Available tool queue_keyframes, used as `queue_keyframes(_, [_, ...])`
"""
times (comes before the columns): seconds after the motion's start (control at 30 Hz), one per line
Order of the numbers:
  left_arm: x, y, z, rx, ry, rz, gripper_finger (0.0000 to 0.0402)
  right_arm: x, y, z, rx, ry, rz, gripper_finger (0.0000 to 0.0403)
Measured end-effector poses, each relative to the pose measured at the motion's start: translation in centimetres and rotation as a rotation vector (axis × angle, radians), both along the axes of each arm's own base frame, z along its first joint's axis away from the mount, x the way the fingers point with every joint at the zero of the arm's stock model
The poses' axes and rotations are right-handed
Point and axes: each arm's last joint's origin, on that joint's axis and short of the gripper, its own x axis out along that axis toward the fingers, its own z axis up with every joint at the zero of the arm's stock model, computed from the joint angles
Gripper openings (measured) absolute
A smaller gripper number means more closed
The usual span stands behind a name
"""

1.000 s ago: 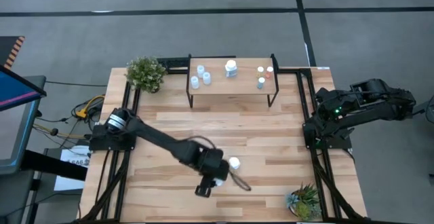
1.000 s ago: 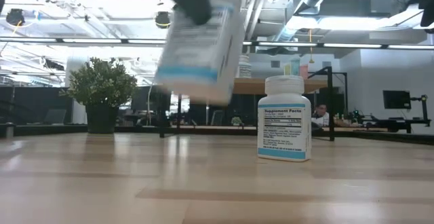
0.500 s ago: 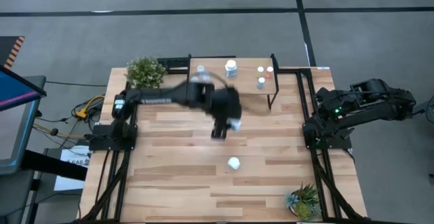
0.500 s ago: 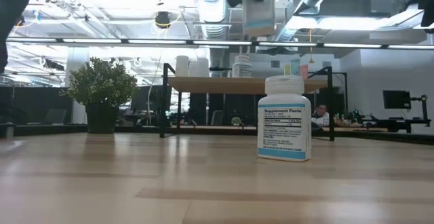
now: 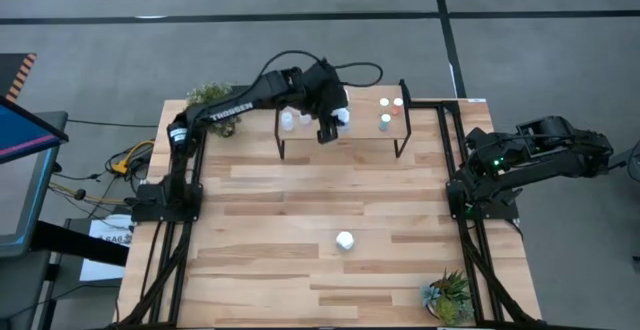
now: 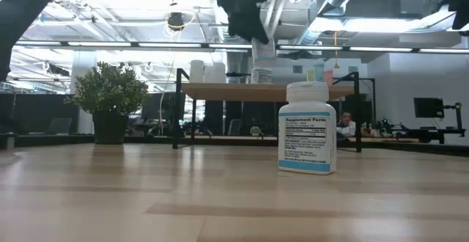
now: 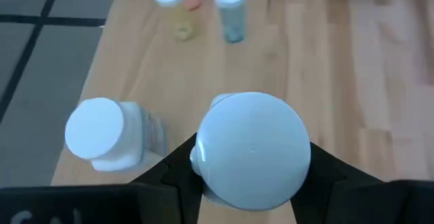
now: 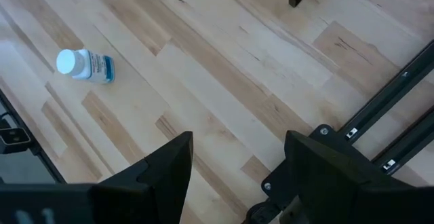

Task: Pick and place medicine bottles onto shelf by color
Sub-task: Put the bottom white pill bottle on the shelf

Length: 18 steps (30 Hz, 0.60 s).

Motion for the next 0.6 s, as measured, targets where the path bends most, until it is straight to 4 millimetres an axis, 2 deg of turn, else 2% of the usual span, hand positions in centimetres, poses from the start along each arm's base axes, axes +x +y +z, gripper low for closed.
queue_keyframes(0.27, [0.6, 1.8, -2.4, 0.016, 0.077, -0.015, 0.0143, 0.2, 0.0, 0.1, 0.014, -0.023, -0.029, 0.0255])
queue_keyframes(0.47, [0.7, 2.3, -2.5, 0.054, 0.071, -0.032, 0.0138, 0.2, 0.0, 0.1, 0.021, -0.024, -0.041, 0.0255])
queue_keyframes(0.6, [0.2, 3.5, -2.4, 0.053, 0.069, -0.012, 0.0141, 0.2, 0.0, 0.1, 0.029, -0.026, -0.054, 0.0255])
